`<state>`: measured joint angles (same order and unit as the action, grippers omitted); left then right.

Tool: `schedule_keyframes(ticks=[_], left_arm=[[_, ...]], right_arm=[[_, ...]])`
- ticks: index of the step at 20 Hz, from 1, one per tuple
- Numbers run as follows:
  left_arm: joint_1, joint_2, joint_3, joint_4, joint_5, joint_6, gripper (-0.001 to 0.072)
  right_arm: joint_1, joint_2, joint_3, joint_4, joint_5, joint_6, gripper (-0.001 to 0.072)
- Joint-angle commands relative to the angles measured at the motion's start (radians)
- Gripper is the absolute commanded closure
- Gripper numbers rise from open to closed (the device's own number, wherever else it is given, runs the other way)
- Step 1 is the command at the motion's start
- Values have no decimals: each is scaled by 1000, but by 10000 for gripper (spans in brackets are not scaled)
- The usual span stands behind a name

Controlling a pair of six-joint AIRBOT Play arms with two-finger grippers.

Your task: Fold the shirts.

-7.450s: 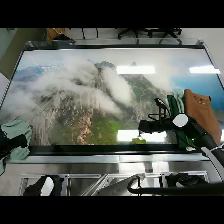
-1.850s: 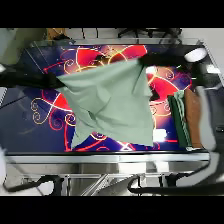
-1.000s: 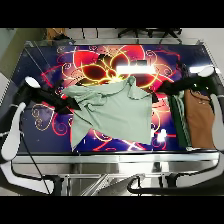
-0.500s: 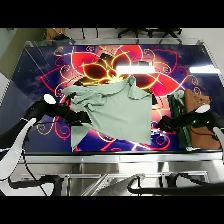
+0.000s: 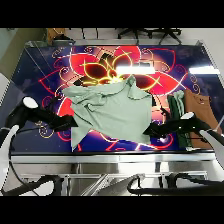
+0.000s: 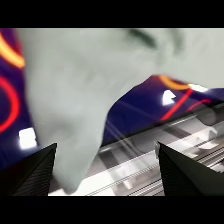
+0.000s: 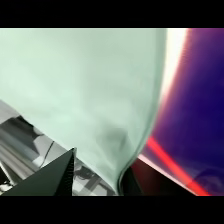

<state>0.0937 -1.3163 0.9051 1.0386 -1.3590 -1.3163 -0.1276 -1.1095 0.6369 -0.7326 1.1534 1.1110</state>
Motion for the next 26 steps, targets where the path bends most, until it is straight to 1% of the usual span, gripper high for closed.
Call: schedule_keyframes(ticks=[1,3,6,10,11,12,13,14,15,18,20,22,24,25,26], left_arm=[[61,65,-156,51,32,-1,11],[58,64,-227,50,92,0,11],[21,64,-286,35,217,9,12],[-56,64,-317,-30,311,50,13],[-80,64,-323,-45,326,56,96],[-101,64,-323,-45,333,59,381],[-116,64,-320,-45,333,60,699],[-124,64,-305,-45,315,63,692],[-126,65,-275,-45,279,64,693],[-113,137,-113,-48,165,63,696],[-64,254,65,-92,121,55,696],[33,378,270,-209,157,11,696],[154,473,492,-320,232,-33,696],[209,510,598,-340,267,-42,696],[266,547,701,-327,304,-63,696]], right_arm=[[60,-45,-7,26,-83,-66,376],[59,-43,-5,83,-82,-95,378],[58,-42,-5,90,-78,-94,378],[58,-42,-5,91,-72,-94,378],[58,-42,-5,91,-72,-94,377],[58,-42,-5,91,-72,-94,379],[58,-42,-5,98,-61,-95,435],[58,-41,-3,115,-38,-106,637],[54,-35,7,143,6,-137,693],[-1,23,140,230,189,-146,692],[-84,93,325,373,297,-138,692],[-188,154,575,547,336,-109,693],[-279,182,853,693,336,-83,693],[-318,183,999,738,322,-62,693],[-346,183,1126,755,296,-40,693]])
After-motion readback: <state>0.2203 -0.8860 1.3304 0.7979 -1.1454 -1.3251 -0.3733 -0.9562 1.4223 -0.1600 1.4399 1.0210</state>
